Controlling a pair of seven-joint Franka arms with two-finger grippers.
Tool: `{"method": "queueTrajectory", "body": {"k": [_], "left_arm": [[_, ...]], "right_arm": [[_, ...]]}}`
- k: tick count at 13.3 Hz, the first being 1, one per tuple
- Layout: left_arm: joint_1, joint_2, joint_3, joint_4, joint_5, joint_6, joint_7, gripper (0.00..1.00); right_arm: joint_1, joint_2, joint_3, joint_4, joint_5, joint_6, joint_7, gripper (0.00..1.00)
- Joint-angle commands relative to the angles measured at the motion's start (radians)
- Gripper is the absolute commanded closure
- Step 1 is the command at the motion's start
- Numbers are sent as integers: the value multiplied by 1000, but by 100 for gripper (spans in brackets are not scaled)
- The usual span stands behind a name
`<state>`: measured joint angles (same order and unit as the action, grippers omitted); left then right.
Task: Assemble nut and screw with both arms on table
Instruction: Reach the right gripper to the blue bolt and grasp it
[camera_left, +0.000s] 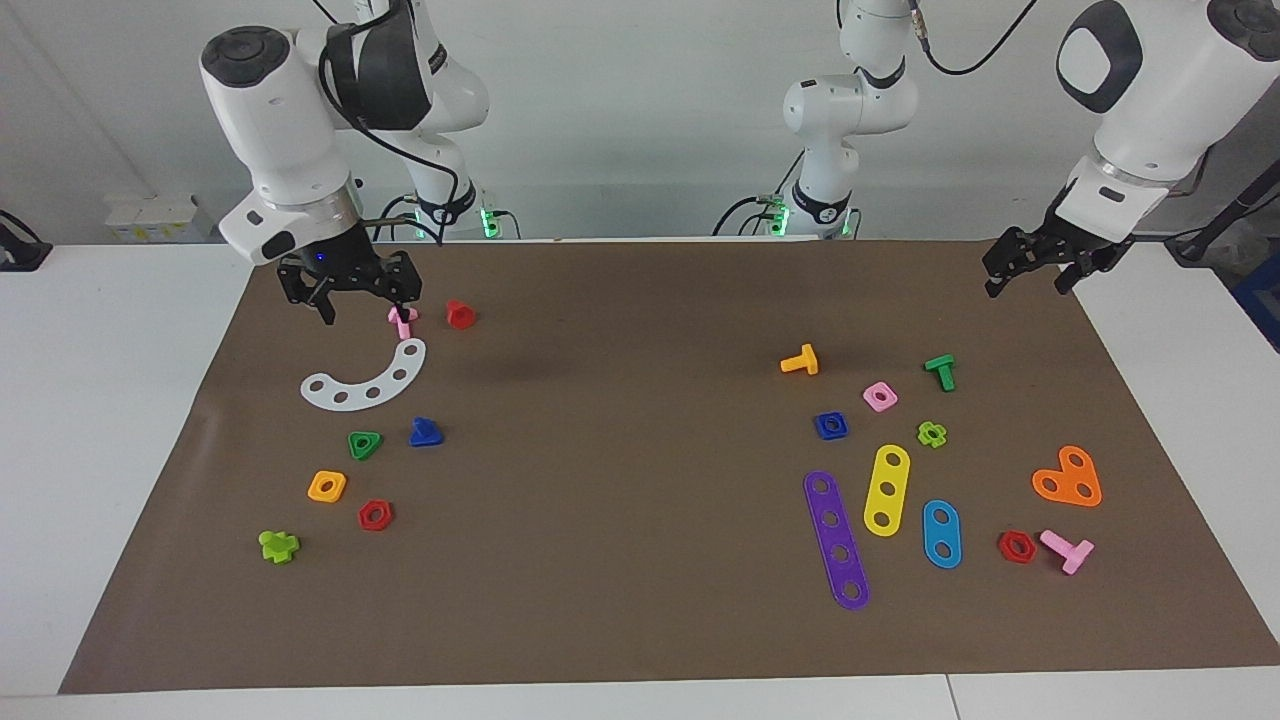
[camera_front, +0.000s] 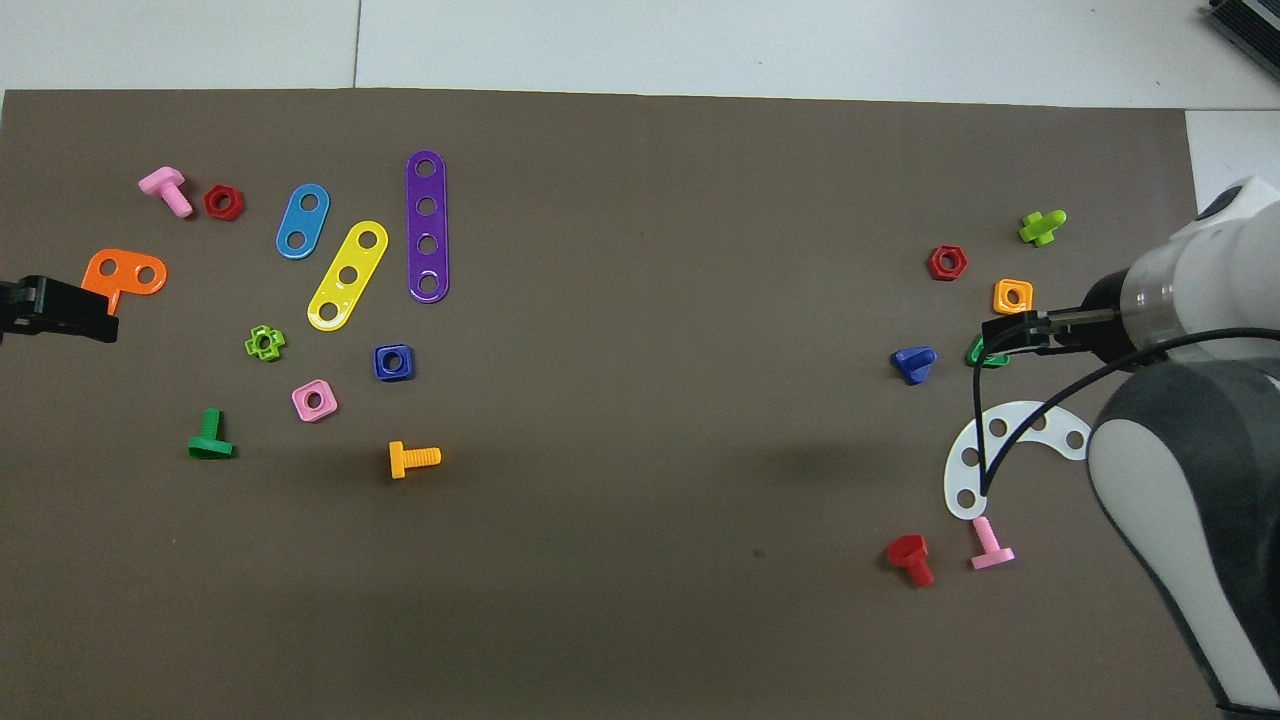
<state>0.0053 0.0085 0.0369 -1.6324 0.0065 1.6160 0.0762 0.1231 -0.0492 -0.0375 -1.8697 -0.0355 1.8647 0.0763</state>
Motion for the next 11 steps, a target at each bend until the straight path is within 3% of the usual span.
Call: {"method": "queueTrajectory", "body": {"k": [1,5,11], "left_arm": [[-4,-28,3,-30,20,7,-10,0],[-4,-28,3,-30,20,7,-12,0],[-7,-35,1,-32,20,-16,-12,0]], "right_arm": [[-5,35,2,-60,26,112,-18,0],[-3,136,2,-66,26,189,-26,0],[-2,215,4,-183,26,427,-26,5]]}}
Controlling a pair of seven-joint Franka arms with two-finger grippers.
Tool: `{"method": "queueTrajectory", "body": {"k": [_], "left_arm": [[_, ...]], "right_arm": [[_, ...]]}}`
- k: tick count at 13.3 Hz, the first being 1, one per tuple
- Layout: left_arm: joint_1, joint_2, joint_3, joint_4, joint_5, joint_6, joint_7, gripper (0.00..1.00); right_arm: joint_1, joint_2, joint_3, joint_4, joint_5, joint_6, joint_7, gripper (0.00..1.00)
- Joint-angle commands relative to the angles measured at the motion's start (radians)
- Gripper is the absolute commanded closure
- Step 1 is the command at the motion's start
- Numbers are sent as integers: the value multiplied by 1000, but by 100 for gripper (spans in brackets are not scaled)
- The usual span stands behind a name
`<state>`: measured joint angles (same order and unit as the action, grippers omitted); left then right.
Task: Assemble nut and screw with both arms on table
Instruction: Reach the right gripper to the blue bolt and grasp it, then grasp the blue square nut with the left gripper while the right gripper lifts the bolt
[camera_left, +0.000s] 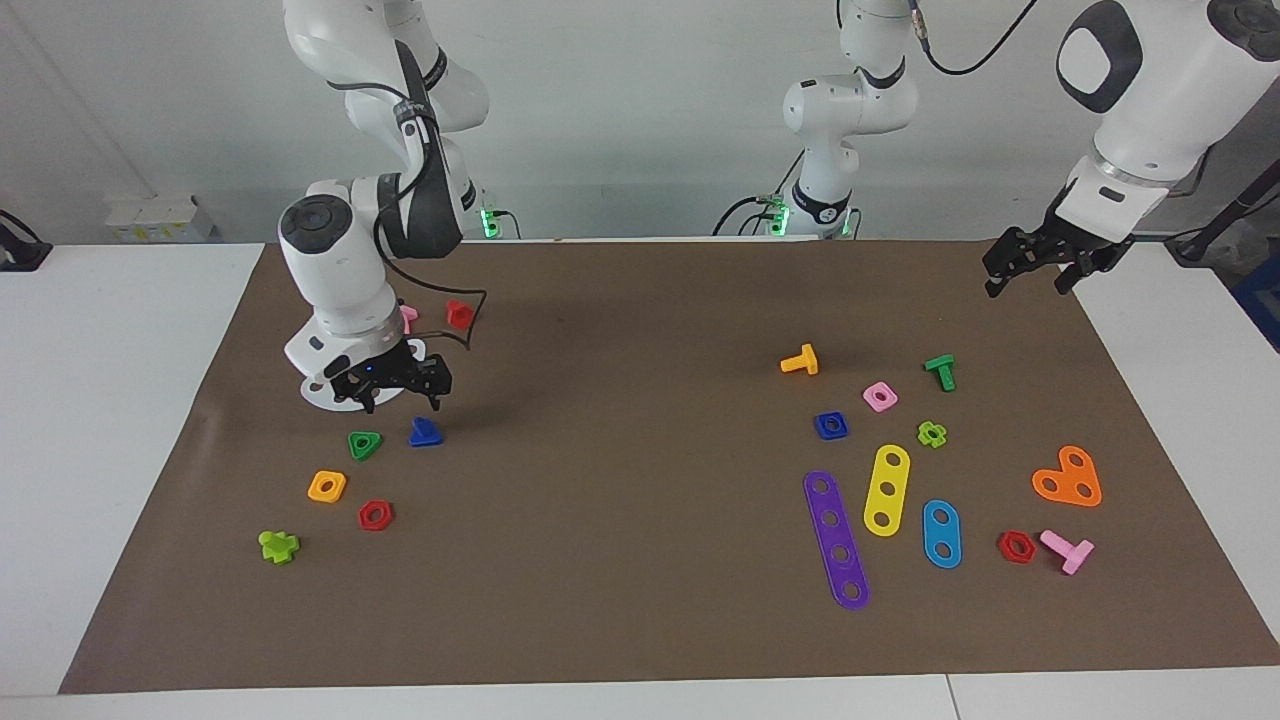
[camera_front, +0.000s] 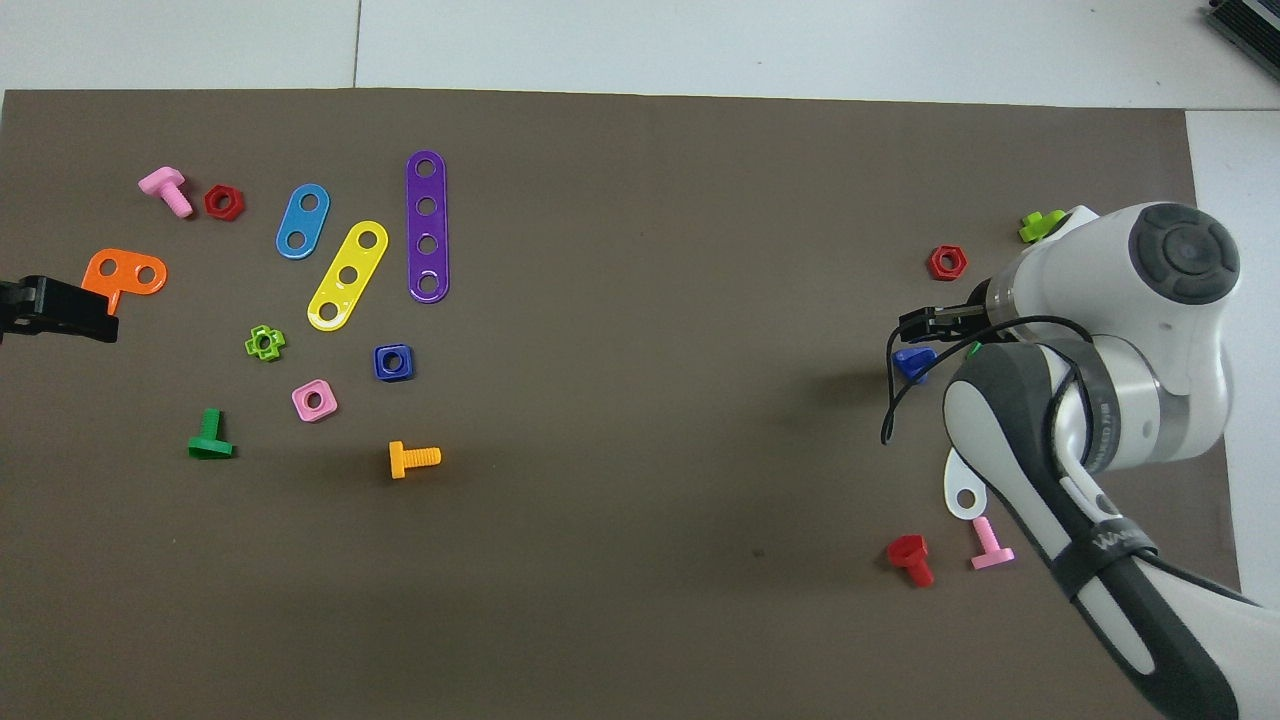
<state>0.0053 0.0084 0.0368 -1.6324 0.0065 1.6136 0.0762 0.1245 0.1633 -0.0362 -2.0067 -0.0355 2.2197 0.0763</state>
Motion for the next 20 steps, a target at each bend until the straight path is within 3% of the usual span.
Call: {"method": "queueTrajectory", "body": {"k": [1,4,7,9,11,13,14,17,20], "left_arm": [[-13,-39,2,-29,20,-8,-12,0],[-14,-41,2,-26,20,-11,-6,0],[-21,-54,-3,-47,20,-14,20,0],[-31,-88,-6,-122,10,9,24,0],[-57,-104,-6,-234,-48,133,-1,1],[-89,-27,-6,-256,-111,224,-65,6],[-123,23,-6,-256,-126,283,-90,7],[-203,155,-6,-297,-132,550,-248,9],[-254,275,-2,-288,-131,695,-340,16]], "right_arm": [[4,10,2,-59,26,95,-20,8],[21,12,2,-121,26,184,-29,8],[17,16,1,-164,26,219,-55,16],[11,15,1,-185,26,239,-88,21],[9,13,1,-187,26,239,-96,31],[4,13,-1,-187,26,239,-119,61],[-12,13,1,-187,26,239,-131,69],[-29,15,1,-187,26,265,-182,71],[-17,16,1,-190,26,285,-171,71]]}}
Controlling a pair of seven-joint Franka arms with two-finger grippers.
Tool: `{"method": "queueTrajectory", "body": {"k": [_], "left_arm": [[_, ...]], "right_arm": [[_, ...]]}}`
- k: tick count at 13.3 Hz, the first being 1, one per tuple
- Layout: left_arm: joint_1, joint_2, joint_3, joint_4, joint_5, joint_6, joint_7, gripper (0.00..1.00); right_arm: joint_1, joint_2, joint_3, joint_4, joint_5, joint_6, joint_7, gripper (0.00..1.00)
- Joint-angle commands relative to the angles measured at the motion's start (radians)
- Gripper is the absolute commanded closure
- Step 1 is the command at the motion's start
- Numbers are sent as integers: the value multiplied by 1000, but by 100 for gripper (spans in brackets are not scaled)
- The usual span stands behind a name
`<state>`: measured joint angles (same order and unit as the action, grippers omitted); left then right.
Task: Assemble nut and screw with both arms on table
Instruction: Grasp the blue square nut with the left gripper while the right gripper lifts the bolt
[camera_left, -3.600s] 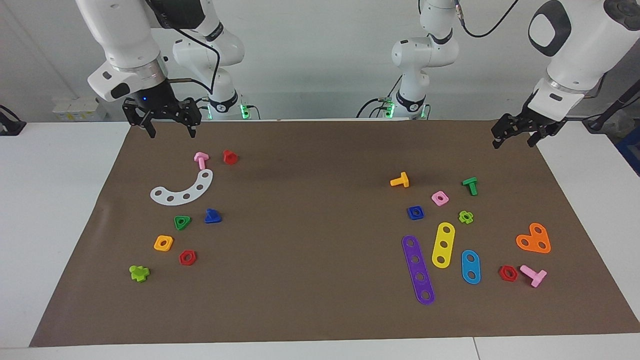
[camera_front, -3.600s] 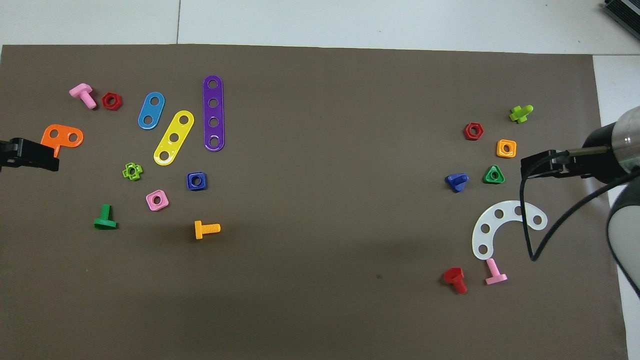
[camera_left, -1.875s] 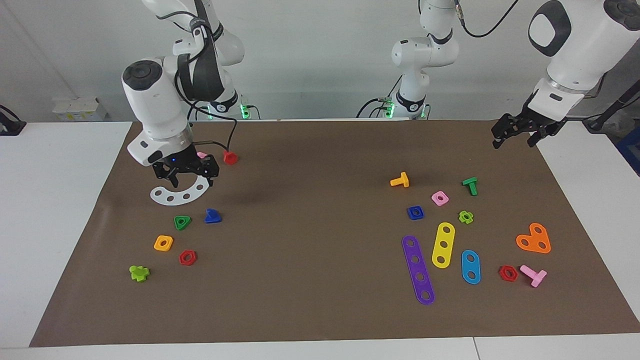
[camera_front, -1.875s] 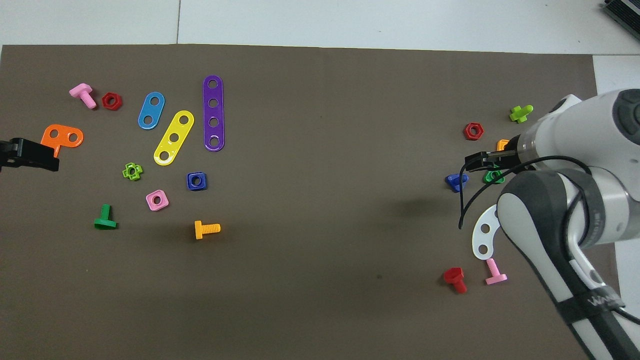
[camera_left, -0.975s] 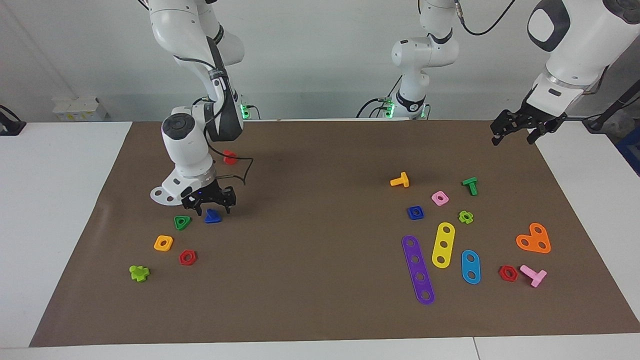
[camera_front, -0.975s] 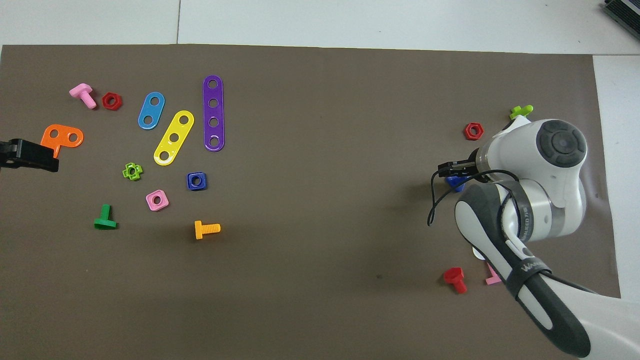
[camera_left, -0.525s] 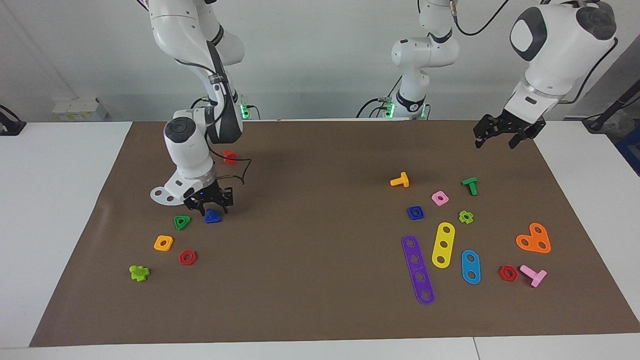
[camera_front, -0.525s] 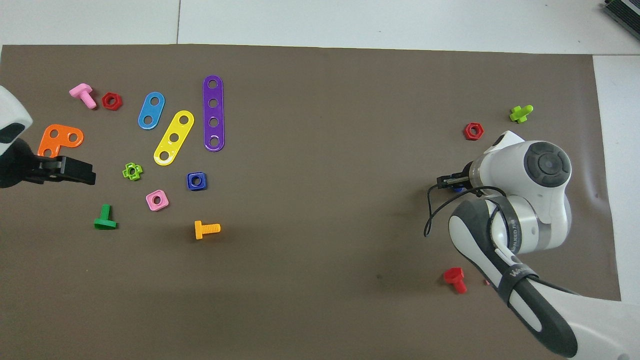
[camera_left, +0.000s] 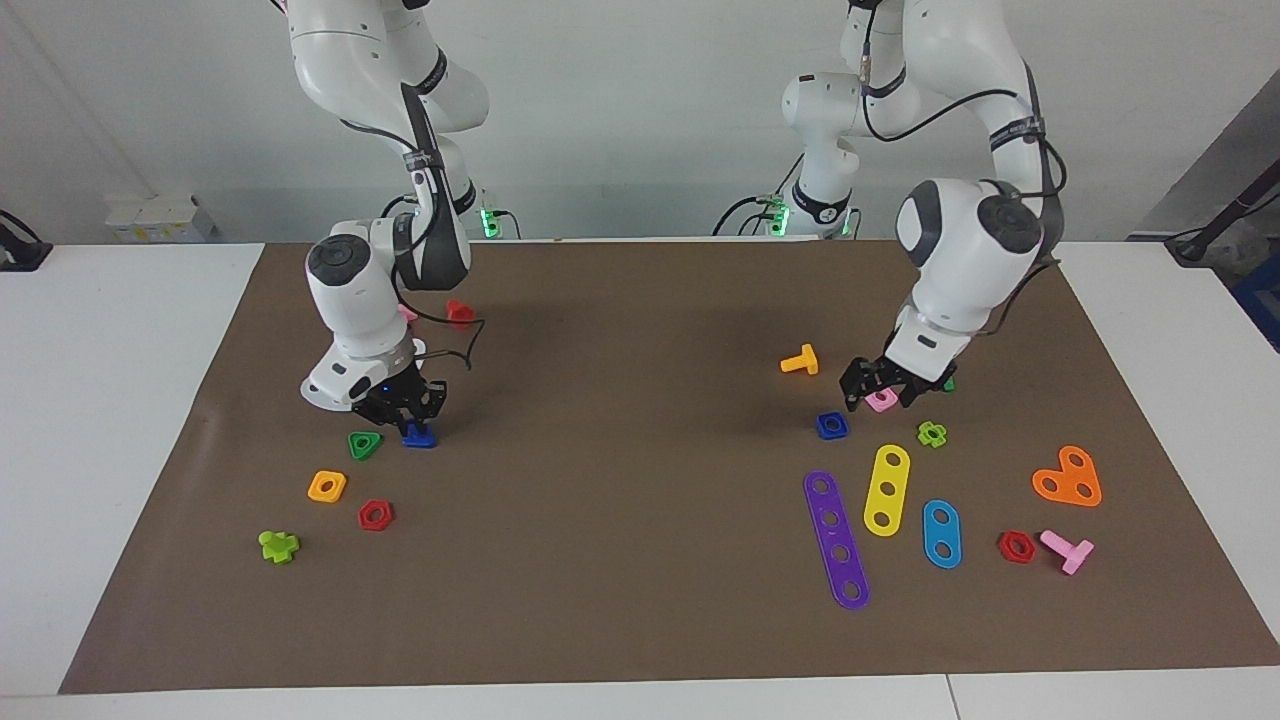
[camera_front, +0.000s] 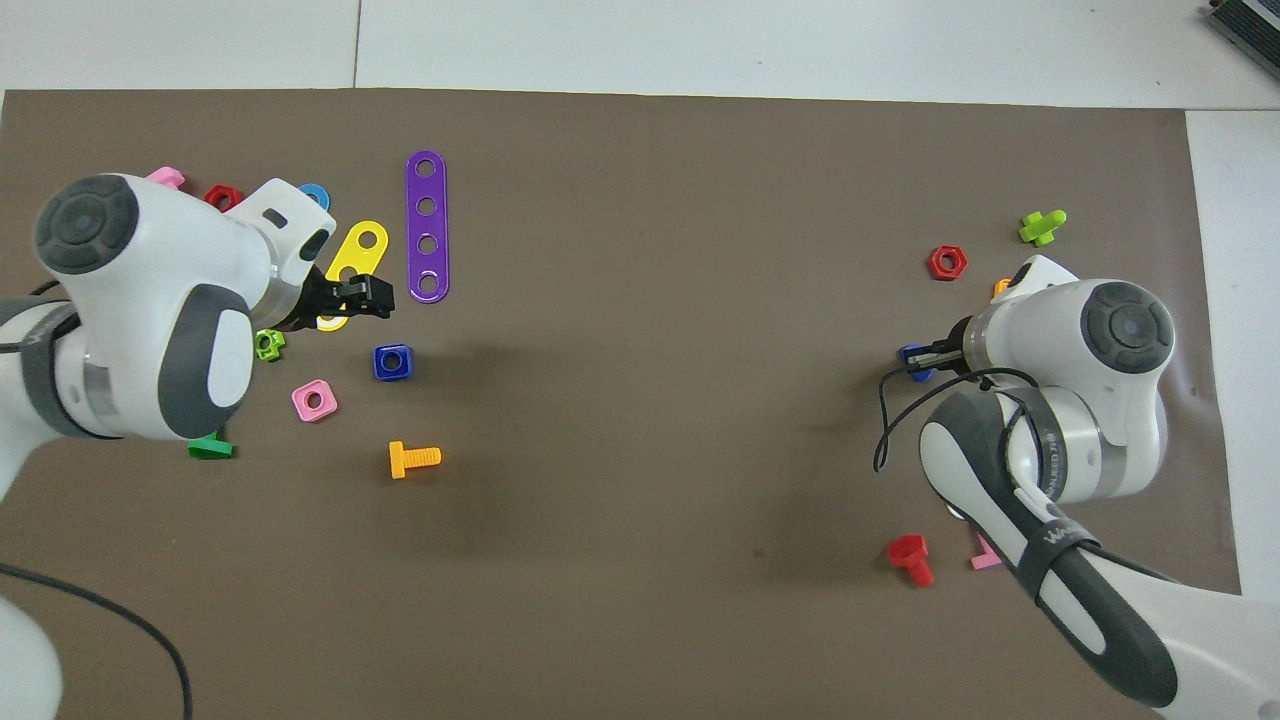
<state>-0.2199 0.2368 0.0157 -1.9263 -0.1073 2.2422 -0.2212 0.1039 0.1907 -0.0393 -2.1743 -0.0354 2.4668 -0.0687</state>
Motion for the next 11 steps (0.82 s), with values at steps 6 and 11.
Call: {"method": "queueTrajectory", "body": {"k": [6,11], "left_arm": [[-52,85,26,-17,96,15,-44,21],[-58,72,24,-45,120,-41,-91,27]], "right_arm": [[8,-11,6,-21,26,35,-23,100],[193,-7,9,34,26,35,304,100]]}}
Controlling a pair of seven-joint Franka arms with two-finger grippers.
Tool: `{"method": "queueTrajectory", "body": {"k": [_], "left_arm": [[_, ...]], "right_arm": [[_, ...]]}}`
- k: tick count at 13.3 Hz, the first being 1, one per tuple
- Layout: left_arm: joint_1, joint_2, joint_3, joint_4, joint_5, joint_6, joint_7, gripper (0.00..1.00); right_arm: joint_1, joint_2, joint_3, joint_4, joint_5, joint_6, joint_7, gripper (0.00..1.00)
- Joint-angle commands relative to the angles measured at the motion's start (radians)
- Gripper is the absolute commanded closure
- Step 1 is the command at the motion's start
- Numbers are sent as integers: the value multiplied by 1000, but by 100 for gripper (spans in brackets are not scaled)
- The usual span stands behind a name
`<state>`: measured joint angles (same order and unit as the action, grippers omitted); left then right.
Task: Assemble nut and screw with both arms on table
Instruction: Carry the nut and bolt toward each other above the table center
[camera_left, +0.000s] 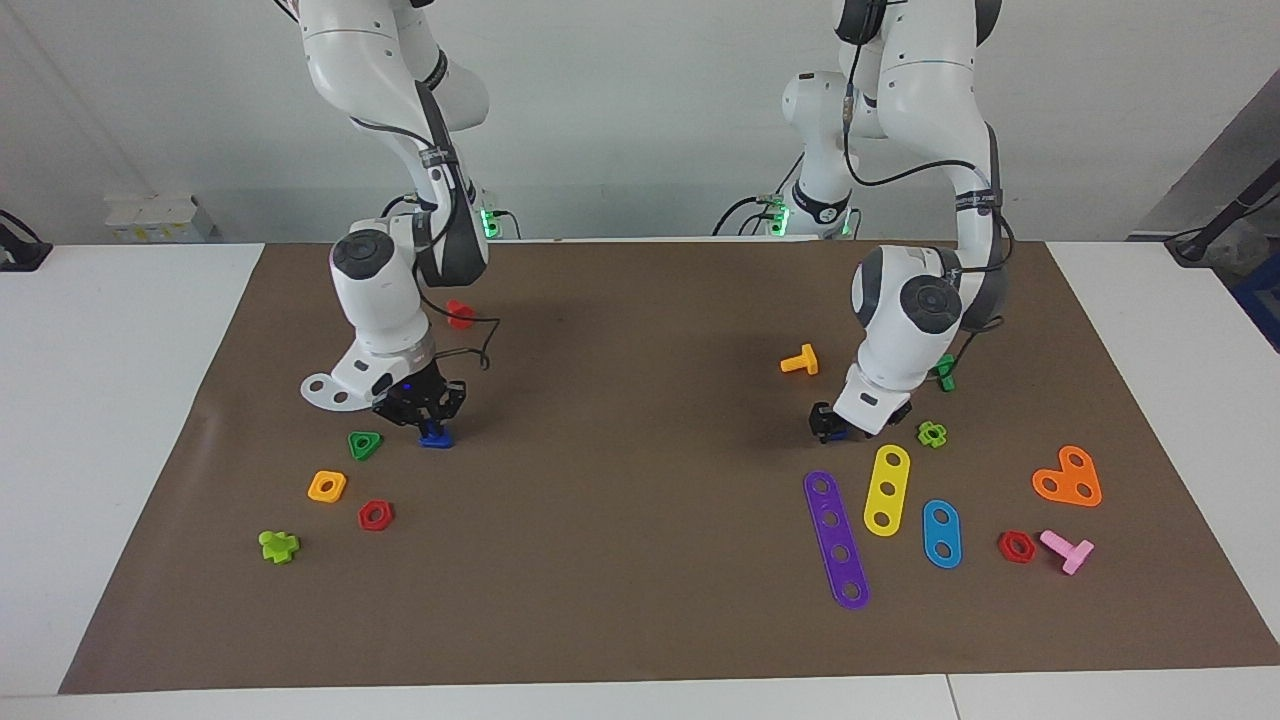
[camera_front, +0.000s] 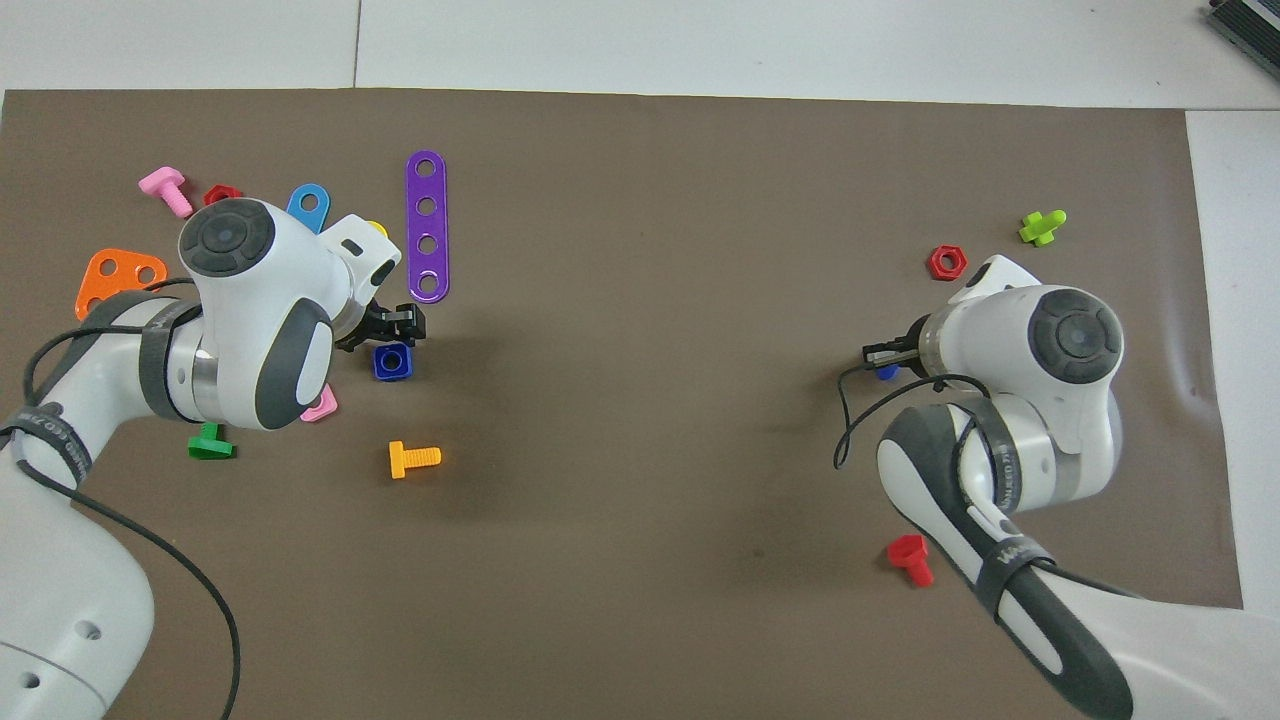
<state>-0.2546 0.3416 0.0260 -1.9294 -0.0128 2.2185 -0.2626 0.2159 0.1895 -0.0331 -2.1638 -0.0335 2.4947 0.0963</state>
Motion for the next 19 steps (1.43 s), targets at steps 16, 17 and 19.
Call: {"method": "queueTrajectory", "body": {"k": [16,17,19], "left_arm": [[-64,22,8,108,-44,-11,-171,100],[-93,33,8,147,-77,-16,-175,100],[-162,42,9,168,-118,-1,-261,100]], "right_arm": [[344,243,2,371,-55,-136,640,1],[341,231,1,365,-55,-140,637,0],[310,171,-1,355,-54,-175,625,0]]}}
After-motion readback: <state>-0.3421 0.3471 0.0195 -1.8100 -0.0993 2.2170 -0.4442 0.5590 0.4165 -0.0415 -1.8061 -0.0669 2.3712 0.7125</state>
